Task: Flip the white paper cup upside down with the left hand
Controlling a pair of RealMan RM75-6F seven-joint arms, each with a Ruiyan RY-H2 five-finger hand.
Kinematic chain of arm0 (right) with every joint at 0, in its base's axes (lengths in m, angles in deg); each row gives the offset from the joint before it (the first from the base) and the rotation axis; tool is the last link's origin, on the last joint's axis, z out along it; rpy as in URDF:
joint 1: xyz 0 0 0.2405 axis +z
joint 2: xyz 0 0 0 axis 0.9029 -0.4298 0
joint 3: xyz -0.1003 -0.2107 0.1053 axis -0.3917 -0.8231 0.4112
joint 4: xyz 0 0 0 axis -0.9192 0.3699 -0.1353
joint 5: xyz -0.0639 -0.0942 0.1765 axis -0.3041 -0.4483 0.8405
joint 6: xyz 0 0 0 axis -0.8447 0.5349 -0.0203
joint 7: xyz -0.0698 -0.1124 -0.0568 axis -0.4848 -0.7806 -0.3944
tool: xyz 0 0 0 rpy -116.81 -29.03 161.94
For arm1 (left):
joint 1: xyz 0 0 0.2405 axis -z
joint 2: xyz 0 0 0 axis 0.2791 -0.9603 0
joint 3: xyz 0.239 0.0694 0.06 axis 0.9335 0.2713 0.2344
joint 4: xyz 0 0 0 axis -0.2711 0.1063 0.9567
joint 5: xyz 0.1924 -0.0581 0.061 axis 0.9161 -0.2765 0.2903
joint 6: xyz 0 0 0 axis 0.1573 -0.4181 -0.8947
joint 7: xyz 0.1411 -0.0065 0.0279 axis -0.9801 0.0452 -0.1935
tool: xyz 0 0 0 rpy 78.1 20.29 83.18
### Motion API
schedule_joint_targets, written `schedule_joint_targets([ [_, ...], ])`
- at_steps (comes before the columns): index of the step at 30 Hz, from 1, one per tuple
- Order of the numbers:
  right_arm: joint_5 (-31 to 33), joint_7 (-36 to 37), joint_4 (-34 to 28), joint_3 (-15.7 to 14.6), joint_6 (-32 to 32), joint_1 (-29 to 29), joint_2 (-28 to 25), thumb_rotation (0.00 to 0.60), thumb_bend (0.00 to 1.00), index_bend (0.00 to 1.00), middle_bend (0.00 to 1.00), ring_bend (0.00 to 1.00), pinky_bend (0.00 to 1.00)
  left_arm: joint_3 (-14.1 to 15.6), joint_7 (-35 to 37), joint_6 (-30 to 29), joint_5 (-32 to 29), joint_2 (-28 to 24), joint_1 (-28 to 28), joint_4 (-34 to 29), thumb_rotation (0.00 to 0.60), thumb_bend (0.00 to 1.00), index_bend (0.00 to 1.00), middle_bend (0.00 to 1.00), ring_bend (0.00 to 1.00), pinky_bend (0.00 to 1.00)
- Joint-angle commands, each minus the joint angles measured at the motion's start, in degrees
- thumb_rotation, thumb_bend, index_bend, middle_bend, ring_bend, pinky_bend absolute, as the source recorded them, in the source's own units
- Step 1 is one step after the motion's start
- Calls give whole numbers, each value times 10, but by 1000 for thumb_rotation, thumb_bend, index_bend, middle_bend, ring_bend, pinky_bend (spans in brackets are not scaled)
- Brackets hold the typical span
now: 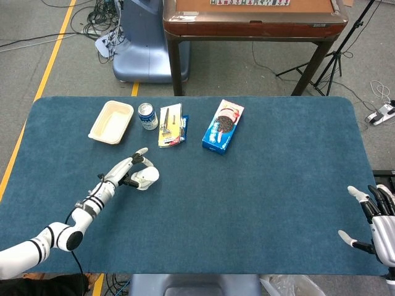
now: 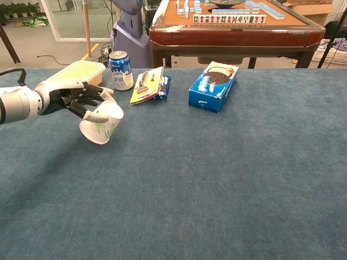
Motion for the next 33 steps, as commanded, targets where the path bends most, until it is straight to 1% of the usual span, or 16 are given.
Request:
schedule_joint_targets([
  [1,0,0,-1,0,2,-2,-1,600,100,151,217,12,0,14,38,-1,22,-2,-6,21,600,228,358,0,0,0],
  [4,-1,-1,-1,0,2,-2,-1,600,100,151,217,12,0,23,62,-6,37,-6,-9,30,600,229,353,0,0,0],
  [9,-4,-3,-3,-1,3,-2,0,600,100,151,217,12,0,39,87,-15,58,-15,-12,36,600,229,314,0,0,0],
  [11,-5,-4,-4,-1,4,-3,-1,600,100,151,217,12,0,46,96,-18,66,-21,-12,36,600,229,262,0,0,0],
  [14,-6,-5,-5,-1,6,-4,-1,600,100,151,217,12,0,55,107,-20,75,-32,-13,31,600,228,136,0,0,0],
  [18,-6,-5,-5,-1,6,-4,-1,600,100,151,217,12,0,65,113,-28,87,-49,-13,17,600,229,17,0,0,0],
  [20,-7,-4,-4,0,6,-3,-1,600,101,151,217,12,0,68,114,-32,90,-60,-12,7,600,229,0,0,0,0],
  [23,-7,-3,-4,0,6,-3,-1,600,101,151,217,12,0,73,106,-45,97,-80,-15,-13,600,228,0,0,0,0],
  [27,-4,-1,-3,1,4,-3,-3,600,100,151,217,12,0,78,80,-70,98,-118,-26,-53,600,228,0,0,0,0],
  [28,-2,0,-2,1,3,-2,-4,600,101,151,217,12,0,75,62,-88,90,-128,-34,-67,600,228,0,0,0,0],
  [30,0,2,-1,2,-1,0,-4,600,101,151,217,12,0,70,7,-127,76,-138,-52,-85,600,228,11,0,0,0],
  [33,4,4,-1,3,-16,7,-5,600,100,151,217,12,0,67,-129,-197,40,-156,-86,-128,600,227,47,0,0,0],
])
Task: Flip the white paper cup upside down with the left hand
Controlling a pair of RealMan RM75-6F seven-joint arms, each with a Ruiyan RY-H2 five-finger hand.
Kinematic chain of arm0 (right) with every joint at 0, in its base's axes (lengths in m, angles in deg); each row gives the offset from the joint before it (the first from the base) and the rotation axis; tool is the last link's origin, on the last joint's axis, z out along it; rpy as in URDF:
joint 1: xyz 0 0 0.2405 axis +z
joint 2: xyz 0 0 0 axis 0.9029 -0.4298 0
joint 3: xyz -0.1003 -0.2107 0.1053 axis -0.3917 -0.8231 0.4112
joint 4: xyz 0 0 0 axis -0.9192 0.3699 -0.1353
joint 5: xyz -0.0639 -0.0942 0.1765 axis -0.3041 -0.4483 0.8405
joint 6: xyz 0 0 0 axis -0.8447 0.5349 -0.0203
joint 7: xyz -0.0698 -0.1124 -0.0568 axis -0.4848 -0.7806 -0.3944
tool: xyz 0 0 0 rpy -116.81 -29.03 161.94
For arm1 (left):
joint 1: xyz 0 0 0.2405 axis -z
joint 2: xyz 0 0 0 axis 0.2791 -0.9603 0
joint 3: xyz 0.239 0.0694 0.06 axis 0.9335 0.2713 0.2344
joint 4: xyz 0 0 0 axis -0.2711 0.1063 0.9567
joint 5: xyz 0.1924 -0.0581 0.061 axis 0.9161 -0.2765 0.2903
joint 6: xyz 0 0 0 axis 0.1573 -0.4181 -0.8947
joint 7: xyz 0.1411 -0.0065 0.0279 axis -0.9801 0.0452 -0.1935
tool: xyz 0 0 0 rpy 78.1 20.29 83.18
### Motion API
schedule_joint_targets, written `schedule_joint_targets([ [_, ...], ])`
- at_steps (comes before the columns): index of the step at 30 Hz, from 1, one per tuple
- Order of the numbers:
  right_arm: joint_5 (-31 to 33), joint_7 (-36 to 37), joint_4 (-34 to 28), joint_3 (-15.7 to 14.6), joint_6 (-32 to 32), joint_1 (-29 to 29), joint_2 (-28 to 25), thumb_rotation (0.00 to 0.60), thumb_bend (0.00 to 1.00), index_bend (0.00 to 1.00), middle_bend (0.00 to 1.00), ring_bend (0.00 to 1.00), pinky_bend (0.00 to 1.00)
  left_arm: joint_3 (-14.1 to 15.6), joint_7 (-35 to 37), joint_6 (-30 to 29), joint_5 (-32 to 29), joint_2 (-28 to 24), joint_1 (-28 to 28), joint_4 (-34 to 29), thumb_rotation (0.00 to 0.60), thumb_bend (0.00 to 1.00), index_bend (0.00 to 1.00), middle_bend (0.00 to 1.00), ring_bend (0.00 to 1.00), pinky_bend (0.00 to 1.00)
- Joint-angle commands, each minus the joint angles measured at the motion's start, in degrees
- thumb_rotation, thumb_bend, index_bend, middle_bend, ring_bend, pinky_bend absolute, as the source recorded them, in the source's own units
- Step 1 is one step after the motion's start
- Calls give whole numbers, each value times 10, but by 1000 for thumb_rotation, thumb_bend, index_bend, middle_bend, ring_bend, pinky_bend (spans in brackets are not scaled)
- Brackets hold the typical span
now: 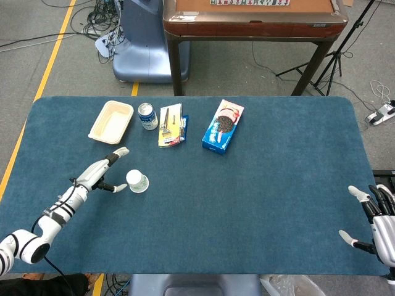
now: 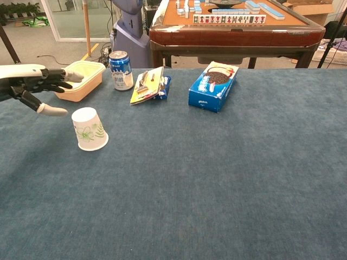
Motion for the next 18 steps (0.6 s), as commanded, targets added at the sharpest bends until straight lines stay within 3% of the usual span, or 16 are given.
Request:
schedule_joint_targets([
  [1,3,2,0,1,-13,7,-1,600,100,151,217,12,0,-7,-184,-104,-56,-36,-54,-72,600,228,57,0,0,0],
  [9,7,1,-1,6,-39,26,1,600,103,151,217,12,0,-2,-361,-234,-144,-79,-135,-193,600,229,99,0,0,0],
  [18,0,-4,-8,3,-54,37,0,600,103,151,217,12,0,36,-440,-341,-133,-90,-212,-250,600,228,101,0,0,0],
])
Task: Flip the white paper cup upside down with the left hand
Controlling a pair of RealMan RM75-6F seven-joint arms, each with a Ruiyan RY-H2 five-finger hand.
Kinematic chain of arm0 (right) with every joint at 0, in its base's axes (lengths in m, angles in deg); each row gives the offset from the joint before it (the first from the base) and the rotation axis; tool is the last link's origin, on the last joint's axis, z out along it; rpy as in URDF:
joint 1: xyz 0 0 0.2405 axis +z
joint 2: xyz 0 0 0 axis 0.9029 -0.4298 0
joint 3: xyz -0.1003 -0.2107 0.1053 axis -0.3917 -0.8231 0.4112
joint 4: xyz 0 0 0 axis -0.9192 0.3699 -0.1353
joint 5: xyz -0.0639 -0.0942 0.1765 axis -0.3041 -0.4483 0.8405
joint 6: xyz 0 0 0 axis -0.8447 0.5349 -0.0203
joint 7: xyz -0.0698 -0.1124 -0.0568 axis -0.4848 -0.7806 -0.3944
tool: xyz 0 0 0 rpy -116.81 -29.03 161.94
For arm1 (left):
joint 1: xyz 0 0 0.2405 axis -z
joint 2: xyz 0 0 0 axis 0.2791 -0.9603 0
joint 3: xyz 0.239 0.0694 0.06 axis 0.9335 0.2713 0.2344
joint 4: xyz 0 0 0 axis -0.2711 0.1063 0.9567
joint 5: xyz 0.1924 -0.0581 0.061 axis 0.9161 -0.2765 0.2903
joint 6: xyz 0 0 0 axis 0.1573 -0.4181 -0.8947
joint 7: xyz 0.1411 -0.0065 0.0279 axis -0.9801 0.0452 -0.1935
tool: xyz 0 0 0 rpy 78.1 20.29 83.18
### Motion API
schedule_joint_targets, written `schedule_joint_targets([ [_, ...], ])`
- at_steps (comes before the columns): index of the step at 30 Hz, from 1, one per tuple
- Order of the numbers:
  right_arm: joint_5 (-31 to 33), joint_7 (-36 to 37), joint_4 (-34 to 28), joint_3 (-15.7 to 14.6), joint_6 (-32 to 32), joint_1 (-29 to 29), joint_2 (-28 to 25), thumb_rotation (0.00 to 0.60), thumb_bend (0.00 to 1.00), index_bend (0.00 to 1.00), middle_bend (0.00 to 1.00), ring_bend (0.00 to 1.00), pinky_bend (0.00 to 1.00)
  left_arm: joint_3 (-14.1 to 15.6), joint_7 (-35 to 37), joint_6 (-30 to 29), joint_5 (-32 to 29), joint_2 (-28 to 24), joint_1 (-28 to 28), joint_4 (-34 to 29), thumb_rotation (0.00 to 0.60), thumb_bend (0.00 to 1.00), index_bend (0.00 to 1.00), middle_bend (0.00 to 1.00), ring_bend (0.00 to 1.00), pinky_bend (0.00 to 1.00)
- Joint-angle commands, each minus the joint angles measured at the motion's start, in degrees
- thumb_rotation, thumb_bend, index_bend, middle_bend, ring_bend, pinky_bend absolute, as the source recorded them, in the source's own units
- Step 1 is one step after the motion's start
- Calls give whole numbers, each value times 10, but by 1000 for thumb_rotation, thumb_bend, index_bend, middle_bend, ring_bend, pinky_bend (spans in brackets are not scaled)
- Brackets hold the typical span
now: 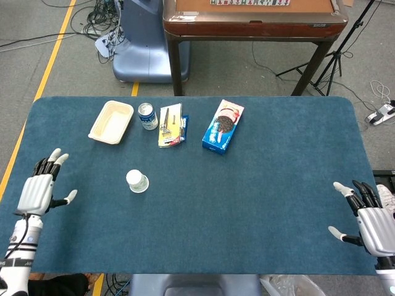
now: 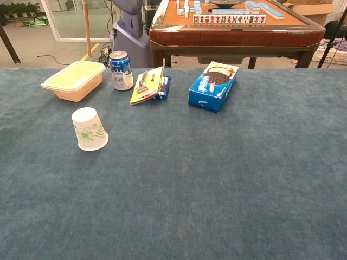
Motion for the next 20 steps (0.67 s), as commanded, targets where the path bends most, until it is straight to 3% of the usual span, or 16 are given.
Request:
schedule_joint_targets([
  [1,-8,4,0,-3,-4,3,-1,600,103,151,219,12,0,21,-19,-31,9,-8,-30,-24,600,228,101,0,0,0],
  [13,-32,7,-2,-12,-9,13,2,600,104,170,227,12,0,55,-43,-110,112,-9,-83,-46,600,229,107,0,0,0],
  [20,-32,-2,-6,-13,-12,17,6,600,104,170,227,12,0,67,-63,-109,147,-9,-91,-54,600,229,107,0,0,0],
])
